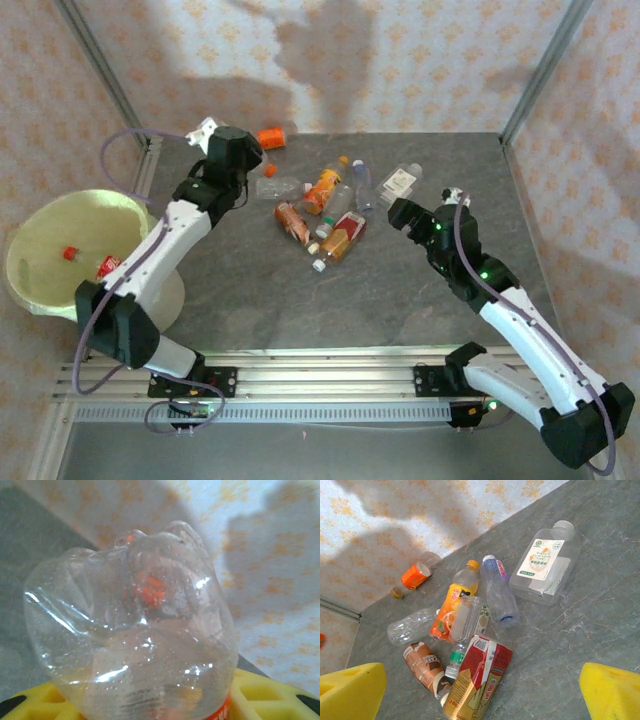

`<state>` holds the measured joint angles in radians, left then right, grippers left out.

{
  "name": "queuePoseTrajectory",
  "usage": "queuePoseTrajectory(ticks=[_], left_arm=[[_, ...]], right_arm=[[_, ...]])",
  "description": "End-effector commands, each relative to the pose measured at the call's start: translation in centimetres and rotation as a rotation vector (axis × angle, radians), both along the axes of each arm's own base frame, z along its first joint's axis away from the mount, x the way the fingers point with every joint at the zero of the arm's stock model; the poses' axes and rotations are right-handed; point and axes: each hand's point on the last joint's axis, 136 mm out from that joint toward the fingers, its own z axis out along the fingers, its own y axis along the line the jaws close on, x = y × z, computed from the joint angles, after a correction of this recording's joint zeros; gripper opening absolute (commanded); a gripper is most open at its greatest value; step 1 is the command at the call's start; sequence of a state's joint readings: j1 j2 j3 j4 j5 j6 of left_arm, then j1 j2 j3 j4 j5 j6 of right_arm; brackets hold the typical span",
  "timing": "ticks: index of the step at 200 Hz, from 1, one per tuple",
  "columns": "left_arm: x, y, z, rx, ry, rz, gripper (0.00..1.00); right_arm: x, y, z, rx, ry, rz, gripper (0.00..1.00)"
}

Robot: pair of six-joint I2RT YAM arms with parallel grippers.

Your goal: Put the plastic bottles in the bin

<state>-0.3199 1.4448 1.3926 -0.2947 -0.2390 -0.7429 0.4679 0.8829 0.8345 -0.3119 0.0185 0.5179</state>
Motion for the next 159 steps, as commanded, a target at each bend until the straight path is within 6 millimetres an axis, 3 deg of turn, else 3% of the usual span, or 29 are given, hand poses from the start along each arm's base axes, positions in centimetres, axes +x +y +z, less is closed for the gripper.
queuePoseTrajectory(ticks=[1, 36, 78, 131, 159], left_arm=[[-2.4, 1.3, 3.3, 0.141, 0.0, -0.043, 0.36], [-5.6, 3.9, 7.3, 0.253, -0.005, -0.019, 0.37], [-11.7, 9.7, 10.8, 0.45, 0.034, 0.157, 0.36], [-17.3, 16.7, 13.2, 0.655, 0.145, 0.4, 0.37], [-18.9, 20.0, 12.3, 0.589, 0.181, 0.508, 0.37]], right_arm=[[0.8, 0.3, 1.2, 0.001, -0.053, 0.011, 0.99], [1.3, 0.7, 1.6, 0.035, -0.085, 0.009, 0.99], [1.4, 0.5, 1.2, 0.007, -0.087, 0.007, 0.99], [1.8, 0.8, 0.8, -0.002, -0.083, 0.016, 0.99], [2.0, 1.0, 0.6, -0.008, -0.074, 0.027, 0.99]])
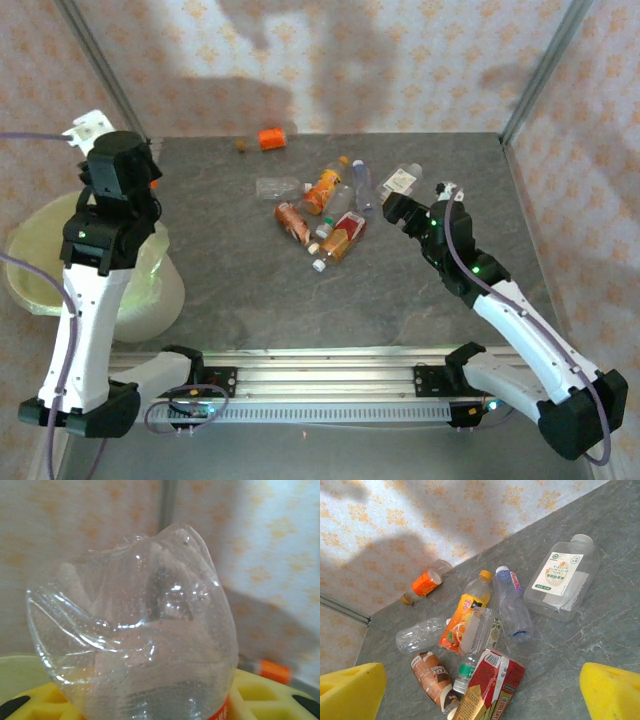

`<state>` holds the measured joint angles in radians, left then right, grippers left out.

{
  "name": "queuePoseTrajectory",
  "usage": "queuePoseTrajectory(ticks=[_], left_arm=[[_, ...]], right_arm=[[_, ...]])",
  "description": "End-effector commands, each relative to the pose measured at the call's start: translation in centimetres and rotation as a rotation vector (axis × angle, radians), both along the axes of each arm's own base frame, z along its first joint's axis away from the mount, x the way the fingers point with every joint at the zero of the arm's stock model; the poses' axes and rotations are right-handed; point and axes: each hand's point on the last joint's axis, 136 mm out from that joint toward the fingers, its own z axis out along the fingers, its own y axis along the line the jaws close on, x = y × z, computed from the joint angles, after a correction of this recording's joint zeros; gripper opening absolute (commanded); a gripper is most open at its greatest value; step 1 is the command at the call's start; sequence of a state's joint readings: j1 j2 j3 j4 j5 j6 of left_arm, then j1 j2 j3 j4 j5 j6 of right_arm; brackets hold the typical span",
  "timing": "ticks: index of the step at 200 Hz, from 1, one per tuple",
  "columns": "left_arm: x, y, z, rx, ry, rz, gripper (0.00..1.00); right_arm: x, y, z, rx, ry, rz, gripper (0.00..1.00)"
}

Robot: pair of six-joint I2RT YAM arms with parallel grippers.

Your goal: Put the plastic bottles in the bin

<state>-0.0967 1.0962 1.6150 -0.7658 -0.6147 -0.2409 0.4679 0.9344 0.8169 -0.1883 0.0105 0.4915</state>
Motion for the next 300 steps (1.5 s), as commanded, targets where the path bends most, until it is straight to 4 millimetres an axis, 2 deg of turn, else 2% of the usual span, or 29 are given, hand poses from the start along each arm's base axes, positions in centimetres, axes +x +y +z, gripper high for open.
queuePoseTrajectory(ticks=[1, 24, 39, 53, 90, 134, 157, 176, 210, 235, 278, 300], left_arm=[[-2.3, 3.0, -1.0, 0.021, 0.077, 0.13, 0.37], [-3.7, 5.6, -2.9, -0.006, 0.144, 0.237, 0.36], [-5.3, 7.5, -4.4, -0.037, 0.186, 0.317, 0.35], [-6.7, 8.3, -5.6, -0.083, 0.201, 0.344, 0.35], [-9.5, 7.8, -7.8, -0.107, 0.308, 0.334, 0.37], [-9.7, 6.6, -10.7, -0.112, 0.394, 0.235, 0.39], [-10.2, 6.8, -11.8, -0.113, 0.395, 0.265, 0.44], [-10.5, 6.6, -12.2, -0.128, 0.389, 0.268, 0.48], [-10.5, 6.0, -12.1, -0.16, 0.367, 0.242, 0.7], [-10.5, 5.8, -11.3, -0.168, 0.352, 0.23, 0.81], [-10.0, 5.2, -11.1, -0.202, 0.327, 0.195, 0.9], [-9.0, 3.9, -11.2, -0.258, 0.298, 0.114, 0.93]], right_arm=[[0.3, 0.1, 0.2, -0.012, -0.021, 0.01, 0.99], [0.3, 0.2, 0.3, -0.011, -0.017, 0.015, 0.99], [0.2, 0.3, 0.4, -0.016, -0.018, 0.024, 0.99], [0.3, 0.3, 0.6, -0.029, -0.018, 0.03, 0.99], [0.7, 0.9, 0.7, -0.035, -0.004, 0.052, 0.99], [1.5, 2.4, 0.3, 0.013, 0.029, 0.089, 0.99], [1.9, 3.2, 0.4, 0.026, 0.042, 0.114, 0.99], [2.0, 3.4, 0.5, 0.028, 0.05, 0.12, 0.99], [2.2, 3.3, 0.2, 0.032, 0.056, 0.107, 0.99], [2.1, 3.2, -0.1, 0.034, 0.062, 0.104, 0.99], [2.2, 3.2, -0.4, 0.037, 0.066, 0.099, 0.99], [2.3, 3.2, -0.7, 0.036, 0.075, 0.096, 0.99]])
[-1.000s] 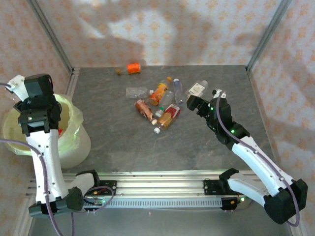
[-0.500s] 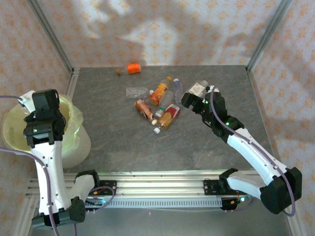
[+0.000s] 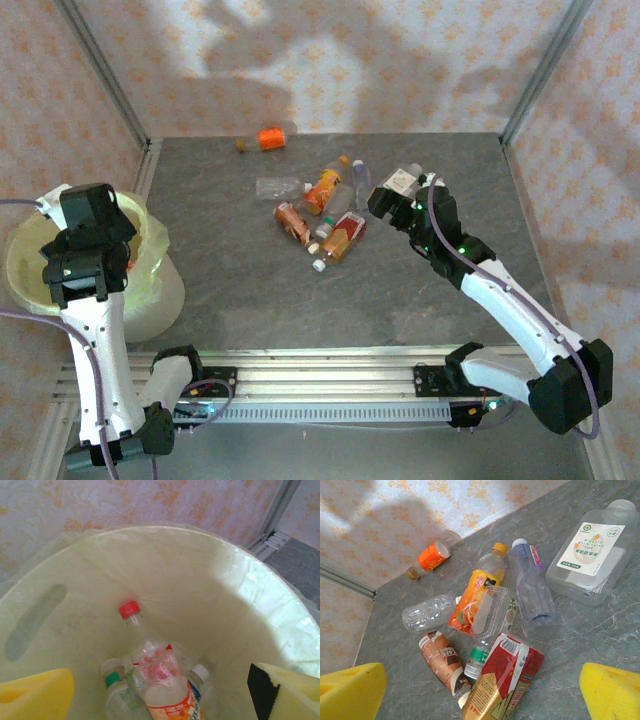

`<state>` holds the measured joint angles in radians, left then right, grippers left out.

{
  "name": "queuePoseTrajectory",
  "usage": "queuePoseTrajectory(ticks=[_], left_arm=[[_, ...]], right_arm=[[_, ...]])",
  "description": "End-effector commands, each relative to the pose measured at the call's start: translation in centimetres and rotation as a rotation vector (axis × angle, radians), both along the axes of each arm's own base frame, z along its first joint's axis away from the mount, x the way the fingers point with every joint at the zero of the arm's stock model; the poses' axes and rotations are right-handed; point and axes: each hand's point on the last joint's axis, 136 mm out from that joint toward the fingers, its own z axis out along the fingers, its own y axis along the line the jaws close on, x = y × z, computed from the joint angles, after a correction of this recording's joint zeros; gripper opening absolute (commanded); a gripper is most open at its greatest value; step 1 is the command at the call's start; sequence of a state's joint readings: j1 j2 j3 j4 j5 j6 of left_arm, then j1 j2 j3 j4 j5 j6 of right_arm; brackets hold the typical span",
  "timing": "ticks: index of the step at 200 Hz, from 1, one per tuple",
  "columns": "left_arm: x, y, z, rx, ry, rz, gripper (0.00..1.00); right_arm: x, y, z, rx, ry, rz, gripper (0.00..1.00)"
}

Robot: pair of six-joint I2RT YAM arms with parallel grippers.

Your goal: Put the plastic bottles in the bin

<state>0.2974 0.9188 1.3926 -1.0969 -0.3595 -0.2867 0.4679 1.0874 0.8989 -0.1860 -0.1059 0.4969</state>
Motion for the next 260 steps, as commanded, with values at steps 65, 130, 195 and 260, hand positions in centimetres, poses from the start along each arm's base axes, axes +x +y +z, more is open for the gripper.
queuePoseTrajectory(ticks=[65, 130, 195, 260], left_arm=[[3.6, -5.2, 1.9, -0.248, -0.22, -0.249, 1.0], [7.1, -12.3, 5.0, -0.497, -0.414, -0.605, 1.0], [9.8, -17.7, 4.7, -0.549, -0.38, -0.778, 0.99], [11.6, -18.1, 3.2, -0.509, -0.319, -0.755, 1.0]], right_arm=[[0.8, 0.5, -2.1, 0.036, 0.095, -0.028, 0.99], [1.0, 1.7, -8.0, 0.099, 0.331, -0.078, 0.99], [2.1, 4.6, -13.4, 0.096, 0.554, -0.082, 0.99], [4.5, 5.7, -17.7, -0.001, 0.662, -0.133, 0.99]])
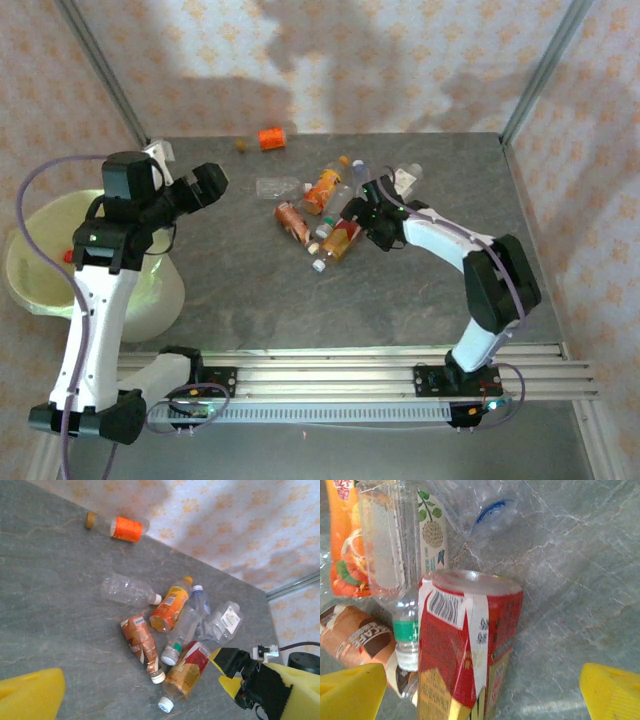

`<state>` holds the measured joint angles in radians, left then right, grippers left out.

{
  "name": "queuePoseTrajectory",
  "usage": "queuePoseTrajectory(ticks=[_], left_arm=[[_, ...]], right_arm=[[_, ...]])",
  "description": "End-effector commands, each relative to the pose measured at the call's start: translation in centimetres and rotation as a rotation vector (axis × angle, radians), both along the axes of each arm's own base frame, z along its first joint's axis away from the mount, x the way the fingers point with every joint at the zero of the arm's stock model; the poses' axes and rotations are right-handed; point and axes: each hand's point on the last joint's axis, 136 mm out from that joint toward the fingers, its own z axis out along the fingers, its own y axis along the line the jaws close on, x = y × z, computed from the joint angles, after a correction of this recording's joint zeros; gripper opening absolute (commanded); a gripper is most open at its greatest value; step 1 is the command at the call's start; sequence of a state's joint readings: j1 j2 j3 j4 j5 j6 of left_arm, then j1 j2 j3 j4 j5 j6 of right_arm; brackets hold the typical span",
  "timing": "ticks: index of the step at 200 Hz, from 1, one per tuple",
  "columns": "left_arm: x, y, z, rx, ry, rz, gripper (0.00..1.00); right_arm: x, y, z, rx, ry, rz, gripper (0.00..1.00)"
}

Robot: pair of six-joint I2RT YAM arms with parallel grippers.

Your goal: Put the plastic bottles in the bin

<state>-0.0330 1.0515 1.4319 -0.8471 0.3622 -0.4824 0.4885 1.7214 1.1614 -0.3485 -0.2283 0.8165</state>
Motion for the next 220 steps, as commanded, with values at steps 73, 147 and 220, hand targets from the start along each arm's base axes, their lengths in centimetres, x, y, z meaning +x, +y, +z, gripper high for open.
queuePoseTrajectory(ticks=[73, 147, 220], left_arm=[[-0.1, 0.3, -0.2, 0.013, -0.002, 0.02, 1.0], [1.5, -4.3, -1.2, -0.006, 0.031, -0.117, 1.0], [2.5, -8.2, -2.5, 0.025, 0.048, -0.256, 1.0]], right_arm=[[0.8, 0.2, -5.5, -0.215, 0.114, 0.037, 0.98], [0.3, -1.0, -3.0, -0.178, 0.008, -0.025, 0.73], [0.1, -0.9, 3.0, -0.04, -0.239, -0.014, 0.58]])
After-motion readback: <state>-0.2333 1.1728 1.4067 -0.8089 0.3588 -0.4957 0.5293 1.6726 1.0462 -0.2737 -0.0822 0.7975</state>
